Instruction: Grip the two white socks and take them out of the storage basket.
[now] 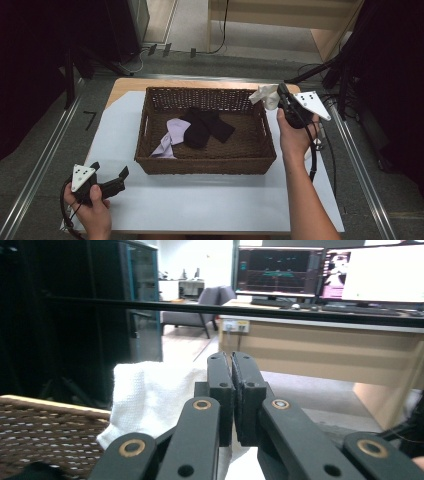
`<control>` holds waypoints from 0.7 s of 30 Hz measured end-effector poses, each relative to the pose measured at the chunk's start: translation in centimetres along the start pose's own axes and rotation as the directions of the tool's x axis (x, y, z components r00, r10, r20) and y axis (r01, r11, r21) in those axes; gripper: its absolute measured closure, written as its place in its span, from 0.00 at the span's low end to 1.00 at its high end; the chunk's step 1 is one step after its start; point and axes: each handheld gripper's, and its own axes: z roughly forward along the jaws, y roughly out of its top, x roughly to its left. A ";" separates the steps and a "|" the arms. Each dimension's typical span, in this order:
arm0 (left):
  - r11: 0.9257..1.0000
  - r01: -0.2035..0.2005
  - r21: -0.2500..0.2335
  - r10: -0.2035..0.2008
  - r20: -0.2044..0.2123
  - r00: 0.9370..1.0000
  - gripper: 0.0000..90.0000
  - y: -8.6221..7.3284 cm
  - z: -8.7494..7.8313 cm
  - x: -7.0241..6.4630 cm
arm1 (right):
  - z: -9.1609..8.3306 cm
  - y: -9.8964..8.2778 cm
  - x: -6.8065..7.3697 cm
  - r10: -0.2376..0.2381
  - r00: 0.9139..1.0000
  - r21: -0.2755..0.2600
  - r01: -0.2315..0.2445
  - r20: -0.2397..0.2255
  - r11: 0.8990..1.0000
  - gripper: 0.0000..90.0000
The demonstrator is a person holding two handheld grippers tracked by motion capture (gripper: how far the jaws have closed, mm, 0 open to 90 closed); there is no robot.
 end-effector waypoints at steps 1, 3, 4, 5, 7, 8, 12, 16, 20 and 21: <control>1.000 0.000 0.000 0.000 0.000 1.000 0.00 0.0 0.0 0.0 | 0.0 0.0 0.0 0.000 1.000 0.000 0.000 0.000 1.000 0.98; 1.000 -0.001 0.000 0.001 0.000 1.000 0.00 0.0 0.0 0.0 | -0.3 -0.1 -0.8 0.012 1.000 0.004 -0.012 0.018 1.000 0.98; 1.000 -0.004 0.000 0.004 0.000 1.000 0.00 0.0 0.0 0.0 | -0.6 -0.3 -1.7 0.009 0.999 0.006 -0.009 0.035 1.000 0.98; 1.000 -0.004 0.000 0.004 0.000 1.000 0.00 0.0 0.0 0.0 | -0.6 -0.3 -1.7 0.009 0.999 0.006 -0.009 0.035 1.000 0.98; 1.000 -0.003 0.000 0.003 0.000 1.000 0.00 0.0 0.0 0.0 | -0.9 -0.7 -2.7 0.012 0.998 0.012 -0.012 0.057 1.000 0.98; 1.000 -0.004 0.000 0.004 -0.001 1.000 0.00 0.0 0.0 0.0 | -1.2 -1.0 -3.4 0.014 0.997 0.018 -0.016 0.075 1.000 0.98; 1.000 -0.006 0.001 0.006 -0.003 1.000 0.00 0.0 0.0 0.0 | -1.7 -2.1 -4.9 0.020 0.994 0.039 -0.024 0.109 0.999 0.98; 1.000 -0.007 0.001 0.007 -0.001 1.000 0.00 0.0 0.0 -0.1 | -2.1 -3.8 -6.2 0.015 0.989 0.081 -0.027 0.145 0.996 0.98; 1.000 -0.005 -0.001 0.005 -0.002 1.000 0.00 0.0 0.0 -0.1 | -2.6 -5.6 -7.2 0.022 0.986 0.121 -0.042 0.165 0.992 0.98; 1.000 -0.005 -0.001 0.005 -0.002 1.000 0.00 0.0 0.0 -0.1 | -2.6 -5.6 -7.2 0.022 0.986 0.121 -0.042 0.165 0.992 0.98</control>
